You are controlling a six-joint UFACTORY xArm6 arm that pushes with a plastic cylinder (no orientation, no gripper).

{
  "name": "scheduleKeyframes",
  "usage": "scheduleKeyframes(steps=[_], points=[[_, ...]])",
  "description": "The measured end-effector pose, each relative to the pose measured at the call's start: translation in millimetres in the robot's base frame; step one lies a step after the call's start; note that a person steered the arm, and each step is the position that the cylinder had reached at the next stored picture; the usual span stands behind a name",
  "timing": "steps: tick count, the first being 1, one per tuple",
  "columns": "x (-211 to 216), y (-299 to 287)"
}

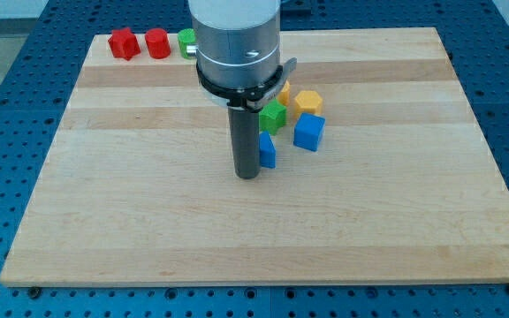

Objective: Slide the blue triangle closer to the blue cube

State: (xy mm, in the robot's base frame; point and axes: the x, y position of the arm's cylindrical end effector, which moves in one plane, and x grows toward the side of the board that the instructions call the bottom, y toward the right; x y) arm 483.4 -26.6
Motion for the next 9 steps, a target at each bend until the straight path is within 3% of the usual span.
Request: scheduleKeyframes(steps=[2,6,9], points=[[-26.0,0.0],[-39.9,-41.8],[-48.9,-41.7]])
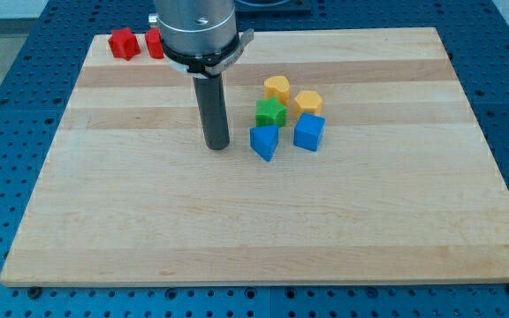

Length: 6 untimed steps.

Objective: Slide the blue triangle closer to the blue cube

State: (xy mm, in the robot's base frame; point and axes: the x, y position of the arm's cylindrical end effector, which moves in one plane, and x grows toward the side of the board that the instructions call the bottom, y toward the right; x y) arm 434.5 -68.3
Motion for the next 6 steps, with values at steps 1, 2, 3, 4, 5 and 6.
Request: scheduleKeyframes(steps=[1,2,3,4,5,6], points=[[-6.3,0.2],[-8.8,0.2],[-8.8,0.4],[-8.8,4.0],[-8.8,18.1],[-8.8,25.2]])
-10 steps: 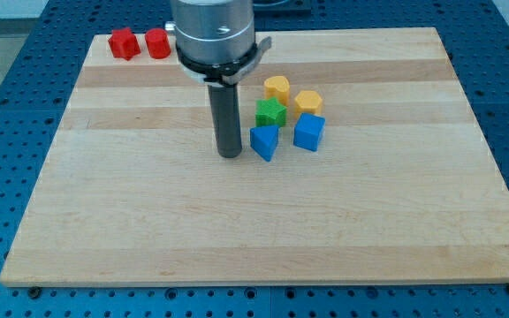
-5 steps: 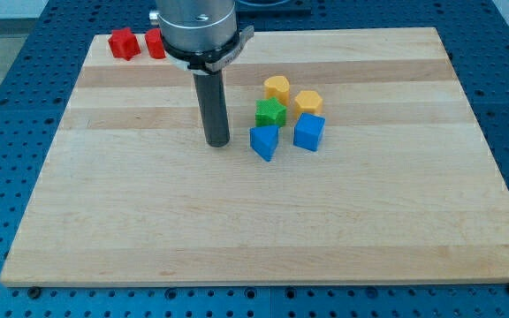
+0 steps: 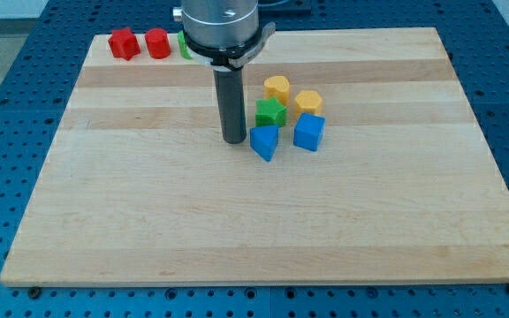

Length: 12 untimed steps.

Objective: Slide the blue triangle closer to the blue cube

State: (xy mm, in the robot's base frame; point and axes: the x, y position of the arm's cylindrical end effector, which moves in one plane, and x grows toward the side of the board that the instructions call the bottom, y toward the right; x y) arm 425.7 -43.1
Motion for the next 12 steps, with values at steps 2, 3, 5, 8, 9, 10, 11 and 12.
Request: scheduleKeyframes(steps=[2,3,5,8,9,10,11,12], points=[[1.1,8.3],[1.6,10.5],[3.9,10.7],[7.2,10.7],[9.9,10.7],[9.9,11.0],[9.9,11.2],[9.9,13.5]])
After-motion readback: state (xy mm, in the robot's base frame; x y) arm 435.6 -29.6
